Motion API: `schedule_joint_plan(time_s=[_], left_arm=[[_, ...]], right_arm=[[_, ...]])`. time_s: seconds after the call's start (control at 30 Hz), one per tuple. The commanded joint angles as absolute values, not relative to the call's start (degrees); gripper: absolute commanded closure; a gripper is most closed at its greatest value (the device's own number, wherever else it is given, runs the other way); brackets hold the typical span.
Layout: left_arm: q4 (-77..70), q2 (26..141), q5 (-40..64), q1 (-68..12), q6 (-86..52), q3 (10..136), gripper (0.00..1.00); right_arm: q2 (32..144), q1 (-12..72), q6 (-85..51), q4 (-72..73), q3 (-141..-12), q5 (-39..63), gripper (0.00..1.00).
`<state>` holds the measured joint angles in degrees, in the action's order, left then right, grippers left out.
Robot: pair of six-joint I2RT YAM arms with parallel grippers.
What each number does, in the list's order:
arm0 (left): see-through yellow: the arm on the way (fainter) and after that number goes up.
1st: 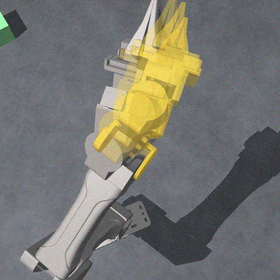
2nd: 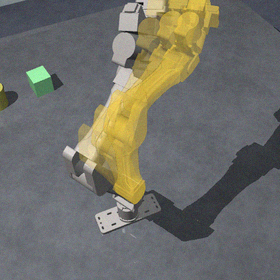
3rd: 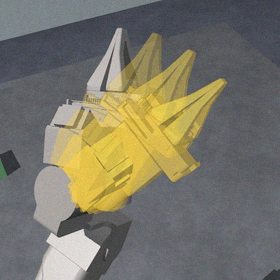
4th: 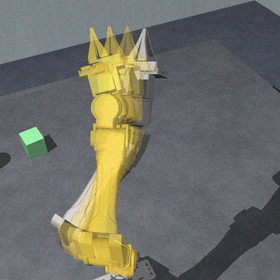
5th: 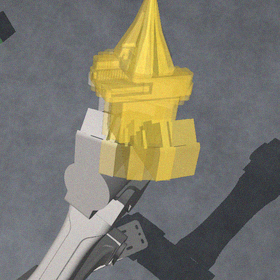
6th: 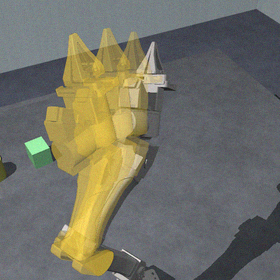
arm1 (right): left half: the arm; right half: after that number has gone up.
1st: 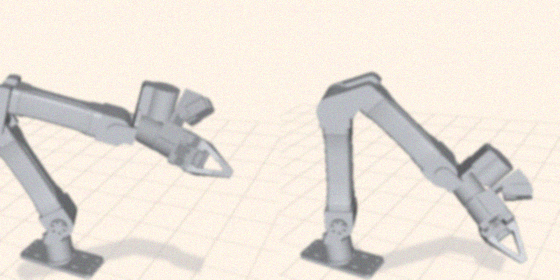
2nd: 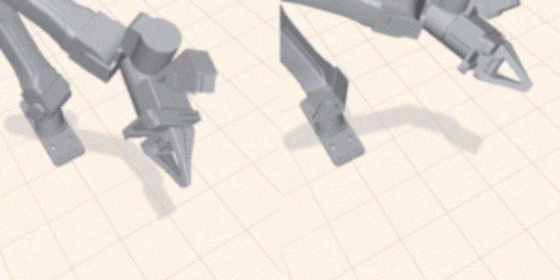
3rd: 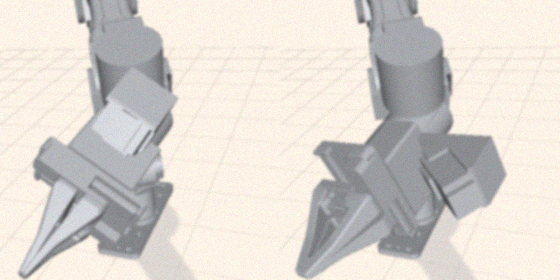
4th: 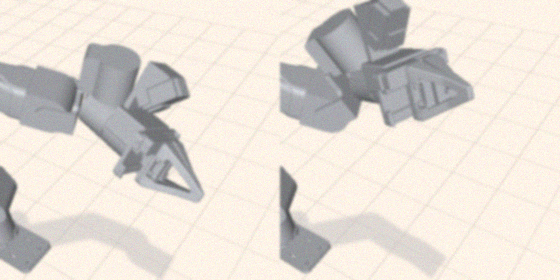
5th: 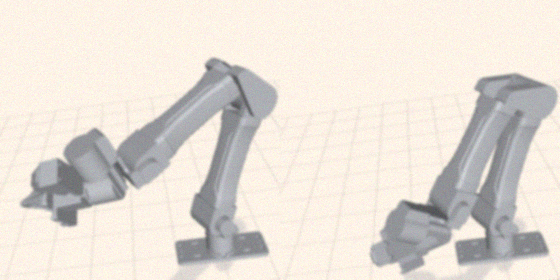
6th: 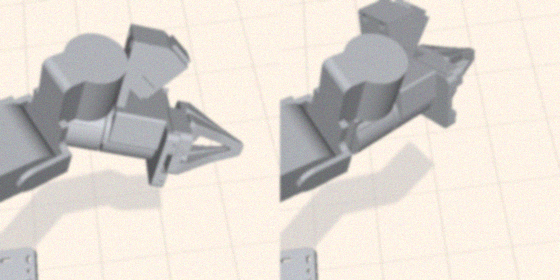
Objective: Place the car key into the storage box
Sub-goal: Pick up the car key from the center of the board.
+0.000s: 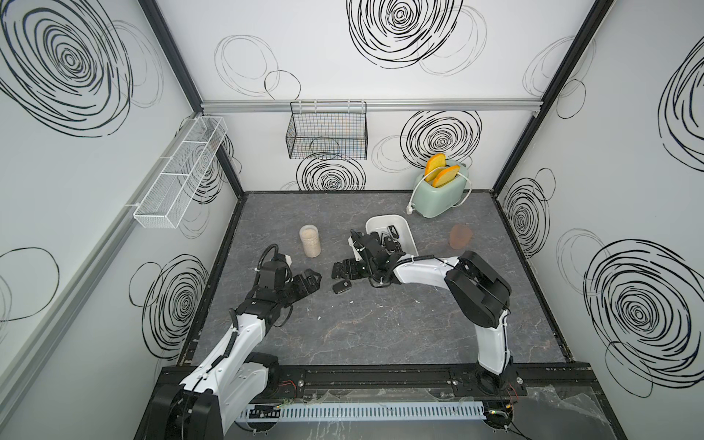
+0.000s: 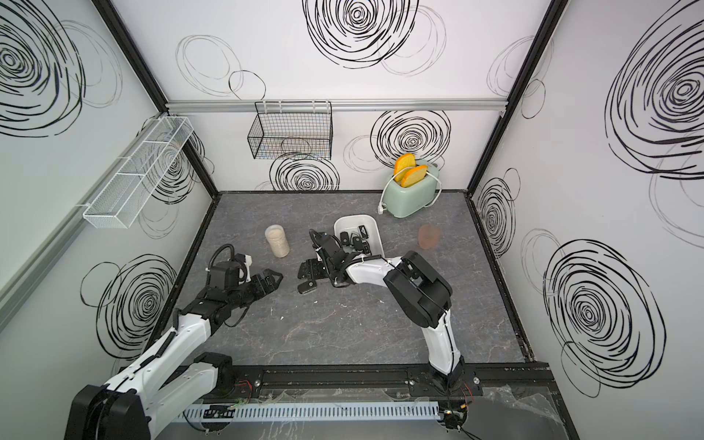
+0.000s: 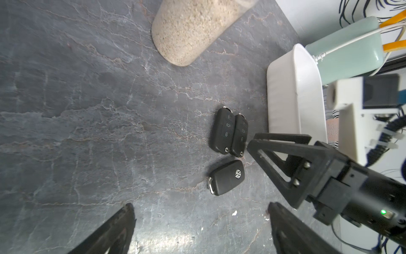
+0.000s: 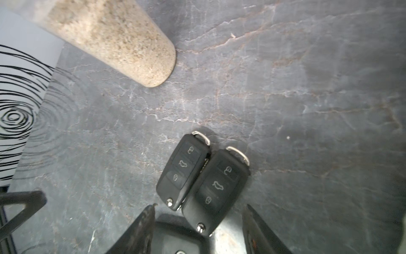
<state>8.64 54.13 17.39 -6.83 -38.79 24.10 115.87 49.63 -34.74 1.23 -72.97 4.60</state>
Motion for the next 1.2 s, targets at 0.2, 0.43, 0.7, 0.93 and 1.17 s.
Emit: schedule_joint_plan(time_s=[0.2,0.43,0.7,0.93,1.17], left_arm=[[5.32,54.87,18.72,-6.06,-38.49,23.77,0.02],[5.27,55.22,18.8,-5.89,-38.5,23.73,0.02],[5.05,55.29,18.9,-5.71,-38.58,23.67,0.02],[4.96,55.34,18.91,-5.54,-38.61,23.73,0.02],[4.97,55.44,18.99,-5.45,-38.58,23.69,0.02]], right_arm=[[120.84,50.98,-34.47,-4.47,-78.69,-1.88,0.43],[122.86,51.34,-33.11,-8.22,-81.29,-4.11,0.52],[123.17,51.69,-30.86,-10.7,-81.93,-8.42,0.53],[125.74,52.89,-29.1,-14.07,-85.8,-10.13,0.48],[128.26,53.7,-28.14,-17.7,-89.12,-13.0,0.52]])
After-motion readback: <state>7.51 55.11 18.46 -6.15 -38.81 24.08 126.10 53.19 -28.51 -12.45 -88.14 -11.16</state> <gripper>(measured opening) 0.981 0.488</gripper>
